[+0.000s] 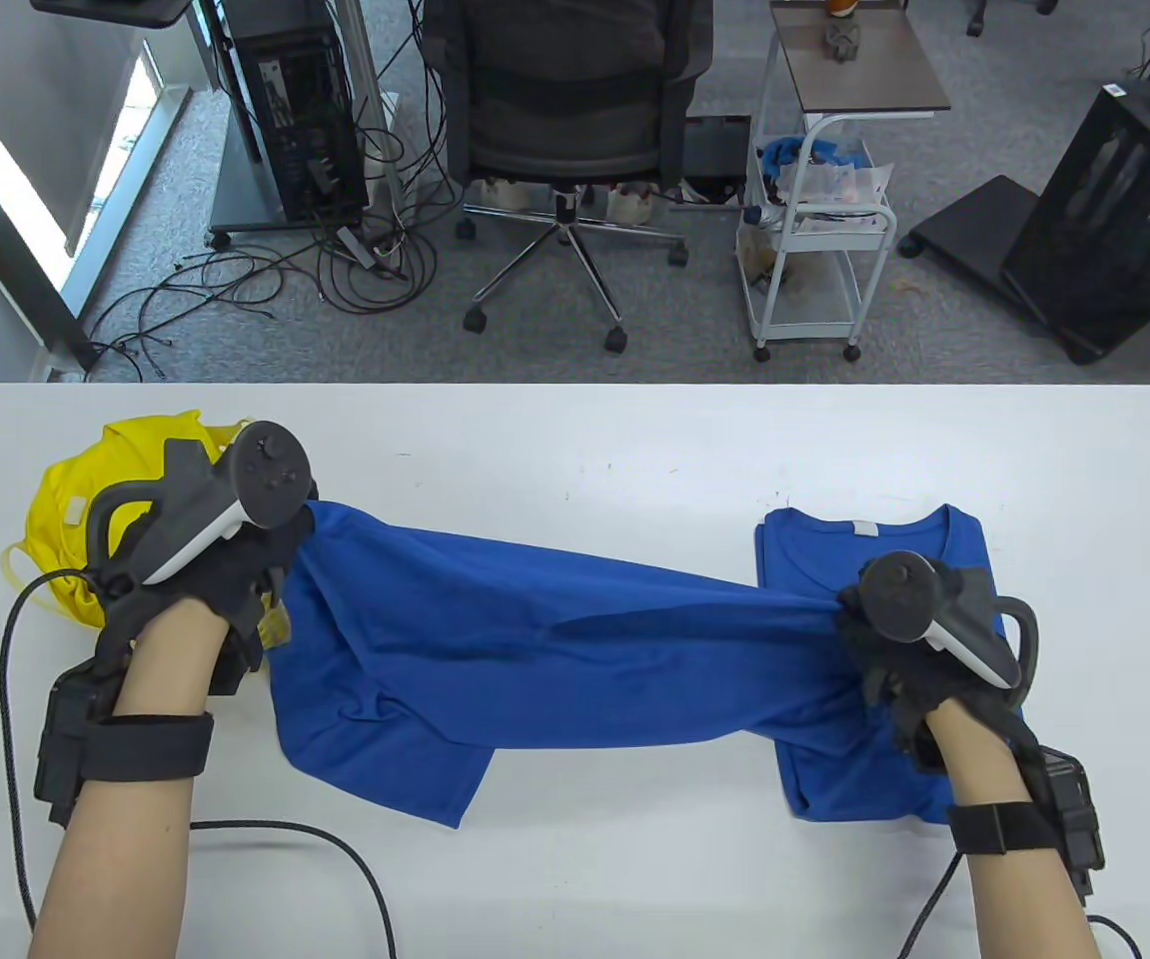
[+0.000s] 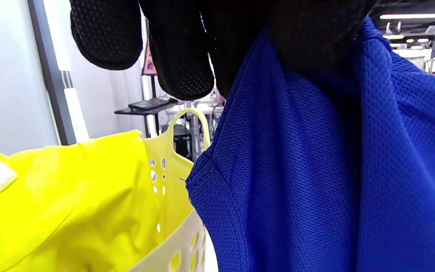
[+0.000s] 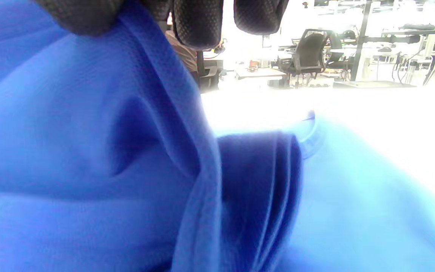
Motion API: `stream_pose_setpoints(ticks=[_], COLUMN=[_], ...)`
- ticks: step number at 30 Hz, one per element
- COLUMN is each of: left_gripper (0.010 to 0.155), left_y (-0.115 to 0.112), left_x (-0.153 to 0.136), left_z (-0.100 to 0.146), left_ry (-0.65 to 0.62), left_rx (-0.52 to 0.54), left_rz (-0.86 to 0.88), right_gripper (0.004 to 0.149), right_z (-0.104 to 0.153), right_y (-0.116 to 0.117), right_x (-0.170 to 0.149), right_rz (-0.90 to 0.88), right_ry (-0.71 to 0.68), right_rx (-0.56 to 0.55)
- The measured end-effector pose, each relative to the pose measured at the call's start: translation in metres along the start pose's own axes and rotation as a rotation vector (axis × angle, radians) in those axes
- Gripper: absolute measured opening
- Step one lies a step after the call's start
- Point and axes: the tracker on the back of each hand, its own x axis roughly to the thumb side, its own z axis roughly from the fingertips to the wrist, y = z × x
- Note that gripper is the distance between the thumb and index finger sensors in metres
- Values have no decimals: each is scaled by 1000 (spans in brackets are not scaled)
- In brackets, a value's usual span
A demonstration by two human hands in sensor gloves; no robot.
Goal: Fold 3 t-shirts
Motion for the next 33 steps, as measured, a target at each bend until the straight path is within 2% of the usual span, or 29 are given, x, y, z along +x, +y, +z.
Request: stream_pose_setpoints(ticks=[6, 12, 18, 20, 21, 23, 25, 26, 27, 28, 29, 30, 31, 33], left_gripper=[42, 42, 42, 42, 42, 42, 42, 42, 42, 41, 41, 41, 41, 41], left_y=[-6, -22, -39, -40, -40, -36, -30, -25, -16, -5, 17, 38, 70, 119], left_x=[9, 23, 37, 45, 53, 69, 86, 92, 90, 84, 75, 68, 57, 37], left_z=[17, 40, 55, 50, 39, 10, -39, -75, -119, -143, -159, -161, -158, -147], left_ry=[-24, -52, -103, -142, -162, -183, -207, -181, -111, -33, 71, 121, 127, 163], left_rx=[-31, -43, -124, -133, -156, -221, -234, -224, -224, -215, -93, 88, 429, 624], left_rz=[7, -55, -63, -67, -75, -115, -116, -93, -48, -11, 47, 110, 235, 308], right_gripper=[38, 38, 39, 39, 39, 39, 39, 38, 38, 38, 38, 38, 38, 38], right_z=[19, 36, 51, 49, 40, 9, -46, -86, -125, -142, -150, -149, -151, -145], right_y=[8, 13, 13, 13, 14, 12, -2, -16, -37, -57, -84, -99, -129, -175], right_x=[11, 33, 53, 55, 55, 53, 52, 52, 49, 47, 49, 52, 54, 51], right_rz=[38, 61, 169, 205, 206, 205, 196, 179, 184, 223, 310, 337, 284, 281], right_ry=[-59, -132, -201, -206, -188, -100, 13, 94, 199, 283, 362, 373, 400, 434], right_rx=[63, 138, 204, 258, 322, 482, 565, 530, 414, 244, -73, -285, -614, -763])
